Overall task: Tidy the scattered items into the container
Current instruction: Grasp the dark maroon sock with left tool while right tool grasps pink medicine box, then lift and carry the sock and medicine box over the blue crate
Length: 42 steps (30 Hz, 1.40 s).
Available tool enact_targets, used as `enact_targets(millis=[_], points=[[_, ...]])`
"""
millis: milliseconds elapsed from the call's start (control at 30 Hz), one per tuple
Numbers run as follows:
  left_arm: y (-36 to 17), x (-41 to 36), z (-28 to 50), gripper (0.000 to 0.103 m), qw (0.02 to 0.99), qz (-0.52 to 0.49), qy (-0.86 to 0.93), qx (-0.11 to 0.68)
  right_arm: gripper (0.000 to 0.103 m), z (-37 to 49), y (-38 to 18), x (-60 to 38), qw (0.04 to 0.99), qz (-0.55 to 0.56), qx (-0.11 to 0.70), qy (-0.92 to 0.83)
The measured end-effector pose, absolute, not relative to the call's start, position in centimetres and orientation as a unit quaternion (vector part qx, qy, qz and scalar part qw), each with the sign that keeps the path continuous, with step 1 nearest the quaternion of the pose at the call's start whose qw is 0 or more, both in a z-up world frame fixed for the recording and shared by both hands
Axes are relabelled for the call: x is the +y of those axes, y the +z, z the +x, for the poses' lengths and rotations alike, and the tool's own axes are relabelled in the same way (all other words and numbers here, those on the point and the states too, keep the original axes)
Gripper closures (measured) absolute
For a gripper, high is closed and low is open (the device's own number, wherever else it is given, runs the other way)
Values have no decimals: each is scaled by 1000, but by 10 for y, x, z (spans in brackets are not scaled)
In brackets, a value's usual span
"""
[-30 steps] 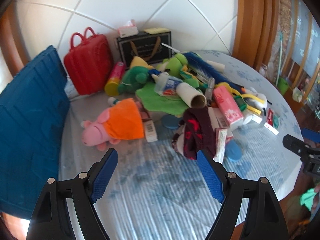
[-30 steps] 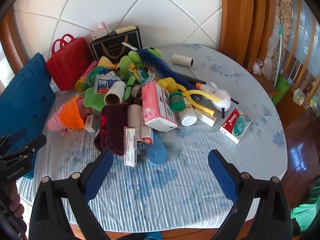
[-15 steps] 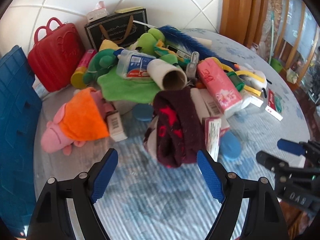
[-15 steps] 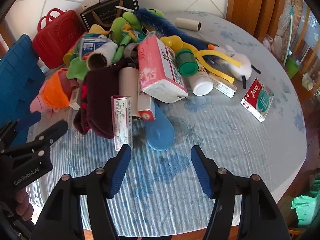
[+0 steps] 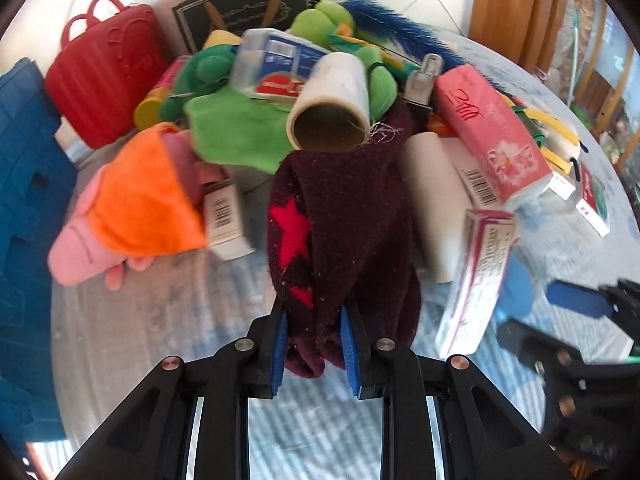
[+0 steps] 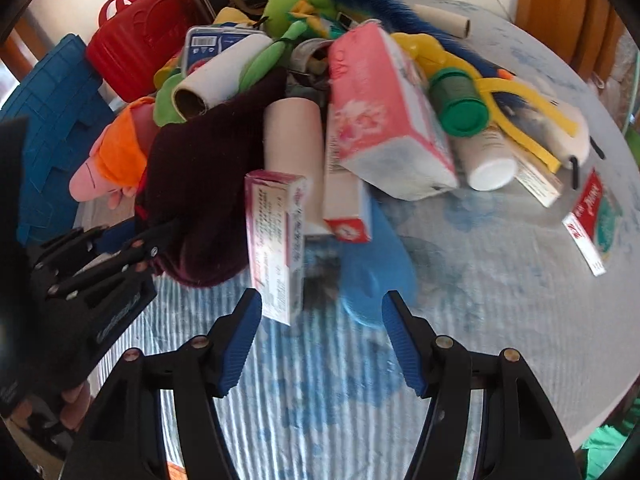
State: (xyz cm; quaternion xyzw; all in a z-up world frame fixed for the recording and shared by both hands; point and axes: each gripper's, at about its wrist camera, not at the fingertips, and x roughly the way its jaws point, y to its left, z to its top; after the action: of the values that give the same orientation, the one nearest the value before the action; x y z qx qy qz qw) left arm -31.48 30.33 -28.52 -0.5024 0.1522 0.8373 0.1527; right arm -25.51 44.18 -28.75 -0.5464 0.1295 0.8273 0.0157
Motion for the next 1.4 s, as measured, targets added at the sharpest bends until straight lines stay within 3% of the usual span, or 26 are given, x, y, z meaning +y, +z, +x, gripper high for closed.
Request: enact_targets(millis=[100, 233, 333, 433, 500, 567, 767, 1400], points=[[-289, 296, -313, 79, 154, -504, 837, 150, 41, -267, -291, 432, 5, -546, 122, 829], [-293, 302, -317, 61, 151, -497, 841, 151, 41, -280, -303, 425, 6, -555, 119, 823], [-295, 309, -321, 54, 150, -490, 844, 155, 52, -285, -307, 426, 10, -556, 120, 823], [-299, 312, -329, 49, 155, -493, 843, 148, 55, -288, -309, 432, 14, -554, 123, 823], [-303, 315, -330, 76, 164, -495, 840, 150, 63, -290, -311, 435, 16, -555, 125, 822], [-300, 316, -326, 80, 167, -492, 842, 148, 67, -290, -310, 437, 14, -555, 126, 822], [-270, 307, -312, 82, 169, -475, 854, 129, 75, -281, -289, 441, 7, -543, 123, 831], [-136, 252, -296, 83, 83, -356, 926, 92, 75, -282, -152, 391, -72, -428, 48, 900]])
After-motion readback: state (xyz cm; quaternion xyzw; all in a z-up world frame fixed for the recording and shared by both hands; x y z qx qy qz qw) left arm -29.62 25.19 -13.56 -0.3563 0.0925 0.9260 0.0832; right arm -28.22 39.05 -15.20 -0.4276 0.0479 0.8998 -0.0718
